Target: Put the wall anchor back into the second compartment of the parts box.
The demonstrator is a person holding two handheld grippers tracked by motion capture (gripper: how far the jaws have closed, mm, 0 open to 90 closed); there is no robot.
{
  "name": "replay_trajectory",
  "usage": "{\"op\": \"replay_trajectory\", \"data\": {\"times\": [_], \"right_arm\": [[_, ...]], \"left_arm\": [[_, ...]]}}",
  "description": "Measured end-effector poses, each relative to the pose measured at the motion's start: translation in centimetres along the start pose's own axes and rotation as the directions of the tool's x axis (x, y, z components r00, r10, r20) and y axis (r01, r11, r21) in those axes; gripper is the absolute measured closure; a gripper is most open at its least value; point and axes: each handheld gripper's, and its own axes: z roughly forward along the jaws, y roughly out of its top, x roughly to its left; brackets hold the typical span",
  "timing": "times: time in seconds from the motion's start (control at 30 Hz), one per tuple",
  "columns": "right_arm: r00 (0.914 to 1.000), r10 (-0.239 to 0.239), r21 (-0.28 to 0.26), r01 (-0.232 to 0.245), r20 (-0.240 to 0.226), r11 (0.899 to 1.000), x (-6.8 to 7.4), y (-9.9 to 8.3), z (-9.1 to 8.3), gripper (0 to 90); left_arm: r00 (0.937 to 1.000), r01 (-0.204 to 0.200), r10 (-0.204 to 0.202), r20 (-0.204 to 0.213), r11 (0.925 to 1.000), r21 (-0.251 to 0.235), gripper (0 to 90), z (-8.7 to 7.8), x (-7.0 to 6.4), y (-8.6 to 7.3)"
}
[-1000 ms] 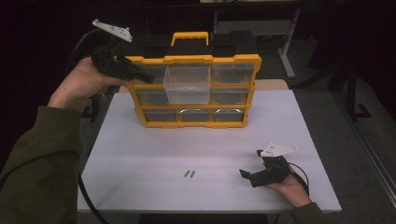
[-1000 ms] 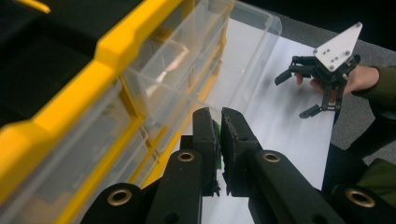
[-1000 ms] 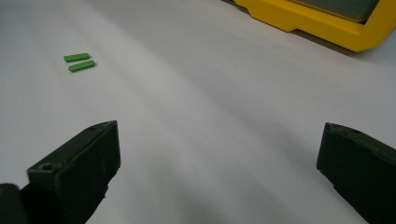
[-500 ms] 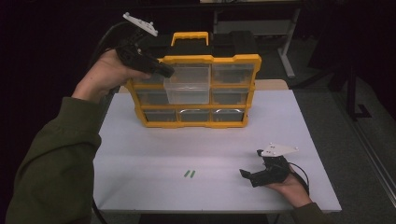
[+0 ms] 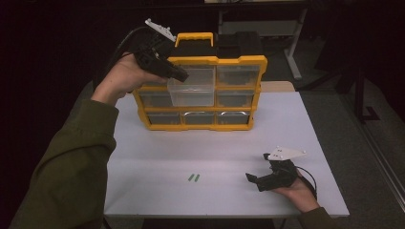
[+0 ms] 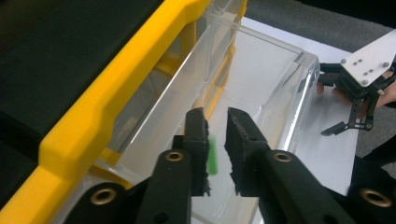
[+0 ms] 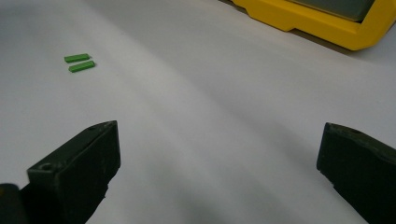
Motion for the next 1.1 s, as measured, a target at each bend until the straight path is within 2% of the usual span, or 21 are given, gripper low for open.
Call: {"op": "replay_trajectory", "data": {"times": [0.2, 0.3, 0.47, 0.53, 0.57, 0.63, 0.67, 0.8, 0.97, 1.1], "right_arm": [[1.0, 0.002, 0.0, -0.002, -0.001, 1.0, 0.0, 0.0, 0.0, 0.0], [1.0, 0.0, 0.0, 0.0, 0.0, 1.0, 0.0, 0.0, 0.0, 0.0], [1.0, 0.002, 0.0, -0.002, 0.004, 1.0, -0.1, 0.0, 0.0, 0.0], [1.0, 0.003, 0.0, -0.003, 0.003, 1.0, -0.1, 0.0, 0.0, 0.0], [1.0, 0.002, 0.001, -0.002, 0.004, 1.0, -0.1, 0.0, 0.1, 0.0], [1.0, 0.002, 0.001, -0.002, 0.004, 1.0, -0.1, 0.0, 0.1, 0.0], [1.0, 0.002, 0.001, -0.002, 0.005, 1.0, -0.1, 0.0, 0.1, 0.0], [1.0, 0.004, -0.003, -0.004, 0.006, 1.0, -0.1, 0.1, 0.0, 0.0], [1.0, 0.001, -0.003, -0.001, 0.005, 1.0, -0.1, 0.1, 0.1, 0.0], [1.0, 0.005, -0.003, -0.005, 0.005, 1.0, -0.1, 0.1, 0.1, 0.0]], "left_arm": [[0.9998, 0.016, -0.016, 0.007, 0.9989, -0.044, 70.7, -1.6, 0.2, -0.4], [0.9998, 0.021, -0.02, 0.002, 0.9985, -0.051, 66.0, -2.5, 0.3, -0.9], [0.9997, 0.026, -0.026, 0.003, 0.9971, -0.071, 53.3, -4.6, 0.3, -2.1], [0.9996, 0.028, -0.028, 0.003, 0.9969, -0.073, 51.6, -4.8, 0.3, -2.3], [0.9997, 0.026, -0.026, 0.001, 0.997, -0.073, 45.5, -5.0, 0.3, -2.6], [0.9995, 0.03, -0.031, -0.004, 0.9967, -0.075, 43.6, -5.3, 0.3, -3.1], [0.9994, 0.033, -0.033, -0.005, 0.9964, -0.079, 39.5, -5.4, 0.2, -3.4], [0.9991, 0.037, -0.039, -0.02, 0.9968, -0.07, 33.3, -5.5, 0.1, -4.6], [0.9985, 0.026, -0.029, -0.047, 0.9978, -0.06, 20.7, -4.9, -0.5, -5.8], [0.9984, 0.034, -0.036, -0.044, 0.9981, -0.051, 16.6, -4.2, -1.0, -6.6]]}}
